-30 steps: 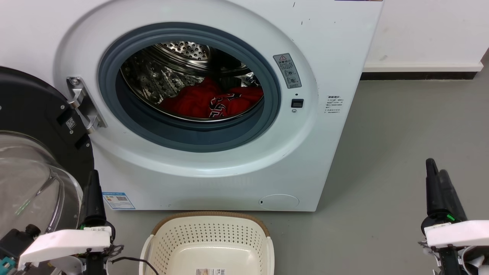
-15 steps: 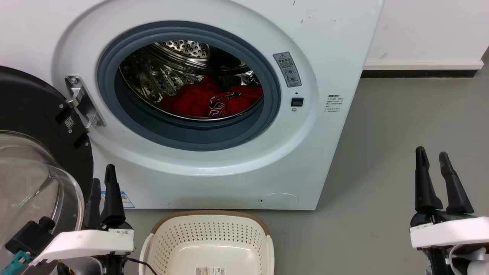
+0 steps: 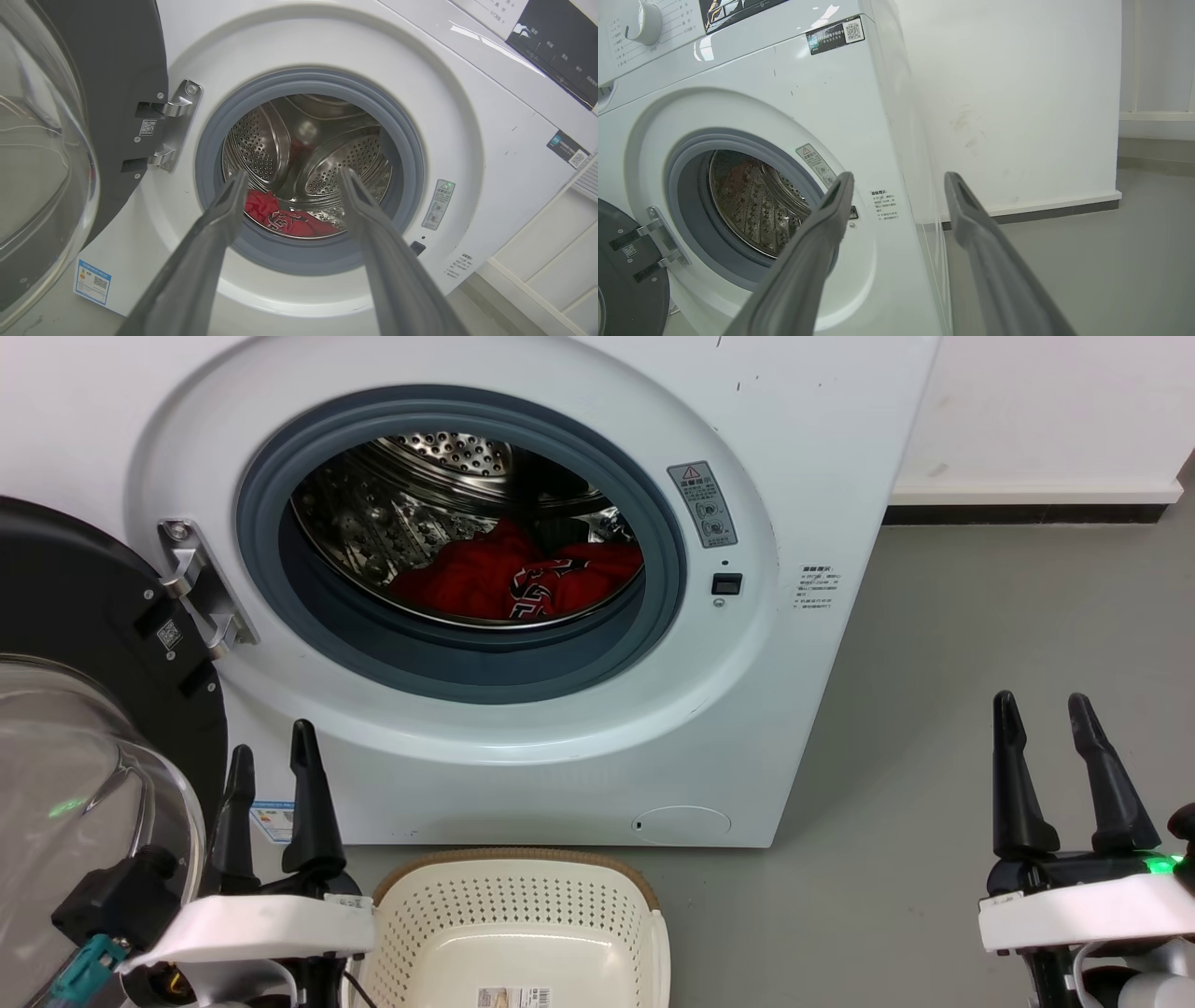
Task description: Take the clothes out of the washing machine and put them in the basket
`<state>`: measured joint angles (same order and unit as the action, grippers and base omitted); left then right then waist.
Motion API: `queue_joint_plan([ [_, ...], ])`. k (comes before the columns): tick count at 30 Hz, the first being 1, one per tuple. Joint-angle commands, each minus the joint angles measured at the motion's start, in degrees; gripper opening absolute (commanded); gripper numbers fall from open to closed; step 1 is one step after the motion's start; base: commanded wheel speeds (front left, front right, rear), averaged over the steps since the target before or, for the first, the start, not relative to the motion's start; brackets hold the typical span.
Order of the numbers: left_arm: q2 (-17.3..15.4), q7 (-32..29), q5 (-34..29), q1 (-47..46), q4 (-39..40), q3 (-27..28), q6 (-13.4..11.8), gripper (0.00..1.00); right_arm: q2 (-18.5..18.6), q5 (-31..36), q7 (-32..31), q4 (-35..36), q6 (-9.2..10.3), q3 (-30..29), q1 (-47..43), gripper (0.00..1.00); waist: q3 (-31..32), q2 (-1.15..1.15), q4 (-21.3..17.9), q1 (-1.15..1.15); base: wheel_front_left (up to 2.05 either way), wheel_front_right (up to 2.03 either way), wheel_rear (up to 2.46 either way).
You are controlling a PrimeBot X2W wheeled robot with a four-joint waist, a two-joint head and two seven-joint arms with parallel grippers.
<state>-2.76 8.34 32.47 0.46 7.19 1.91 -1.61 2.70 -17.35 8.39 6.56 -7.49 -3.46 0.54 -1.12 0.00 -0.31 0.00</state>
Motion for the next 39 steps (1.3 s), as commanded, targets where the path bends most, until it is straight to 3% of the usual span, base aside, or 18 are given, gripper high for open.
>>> queue_joint_plan([
  [1, -0.13, 0.52, -1.51, -0.01, 0.99, -0.28, -0.33, 1.0, 0.27, 1.62, 0.45, 0.98, 0.0, 0.03, -0.1, 1.0, -0.03, 0.0, 0.0, 0.0, 0.0, 0.0, 0.0],
  [20, -0.72, 3.11, -18.1, 1.28, -2.23, -5.84, -4.94, 1.0, 0.28, 14.77, 3.05, 0.21, 0.0, 1.17, -2.27, 1.0, -0.17, 0.0, -0.07, 0.0, 0.0, 0.0, 0.0],
  [39, -4.51, 5.33, -26.98, 2.08, -4.72, -12.93, -9.75, 1.0, 0.28, 25.47, 5.39, -0.53, 0.01, 3.47, -3.52, 1.0, -0.12, 0.0, -0.35, 0.0, 0.0, 0.0, 0.0],
])
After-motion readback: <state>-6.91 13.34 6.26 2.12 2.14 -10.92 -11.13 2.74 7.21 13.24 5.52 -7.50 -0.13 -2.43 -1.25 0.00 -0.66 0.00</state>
